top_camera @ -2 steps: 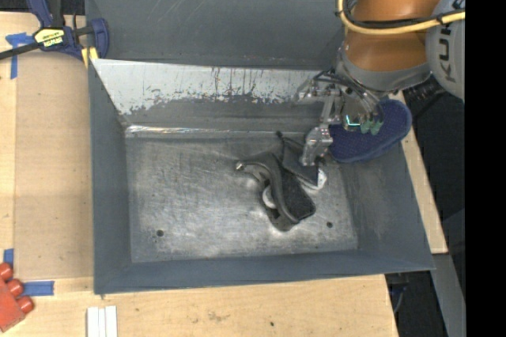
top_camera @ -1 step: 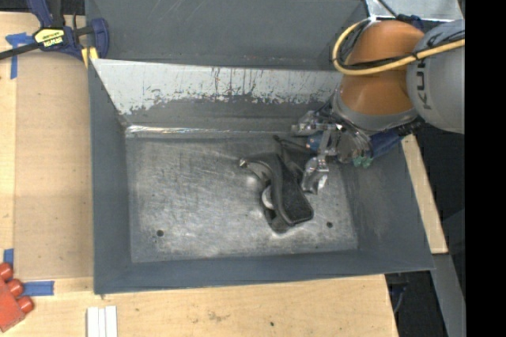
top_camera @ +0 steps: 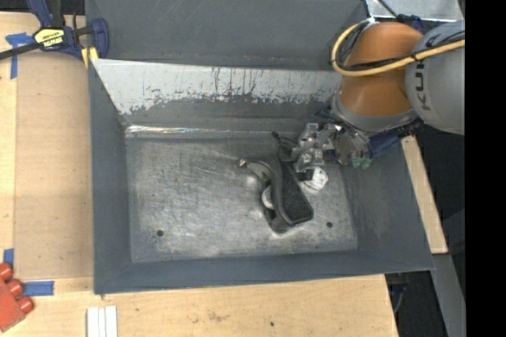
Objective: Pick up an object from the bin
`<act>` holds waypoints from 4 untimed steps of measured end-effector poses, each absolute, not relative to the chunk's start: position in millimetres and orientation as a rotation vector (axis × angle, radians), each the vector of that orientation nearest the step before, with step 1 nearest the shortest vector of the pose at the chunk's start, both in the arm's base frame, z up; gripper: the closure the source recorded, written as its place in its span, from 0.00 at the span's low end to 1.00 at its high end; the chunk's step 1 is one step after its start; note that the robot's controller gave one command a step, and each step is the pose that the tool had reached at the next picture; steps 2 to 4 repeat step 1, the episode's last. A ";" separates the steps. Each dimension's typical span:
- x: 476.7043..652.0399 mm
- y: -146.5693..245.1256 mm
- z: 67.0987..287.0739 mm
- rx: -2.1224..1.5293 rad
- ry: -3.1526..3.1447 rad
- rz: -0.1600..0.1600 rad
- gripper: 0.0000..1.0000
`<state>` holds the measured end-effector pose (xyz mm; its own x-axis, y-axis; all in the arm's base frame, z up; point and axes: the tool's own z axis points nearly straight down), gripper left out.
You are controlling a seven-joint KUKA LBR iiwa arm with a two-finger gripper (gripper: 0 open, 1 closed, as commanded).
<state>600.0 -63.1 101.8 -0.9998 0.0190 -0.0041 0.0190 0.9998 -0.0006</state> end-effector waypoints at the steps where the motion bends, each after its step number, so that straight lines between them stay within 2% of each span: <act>1: 595.7 -66.3 204.9 0.036 3.128 -0.003 1.00; 4: 595.7 -66.3 204.9 0.036 3.128 -0.003 1.00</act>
Offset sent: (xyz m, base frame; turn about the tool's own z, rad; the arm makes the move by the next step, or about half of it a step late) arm -0.0071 -0.0026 0.0973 0.0028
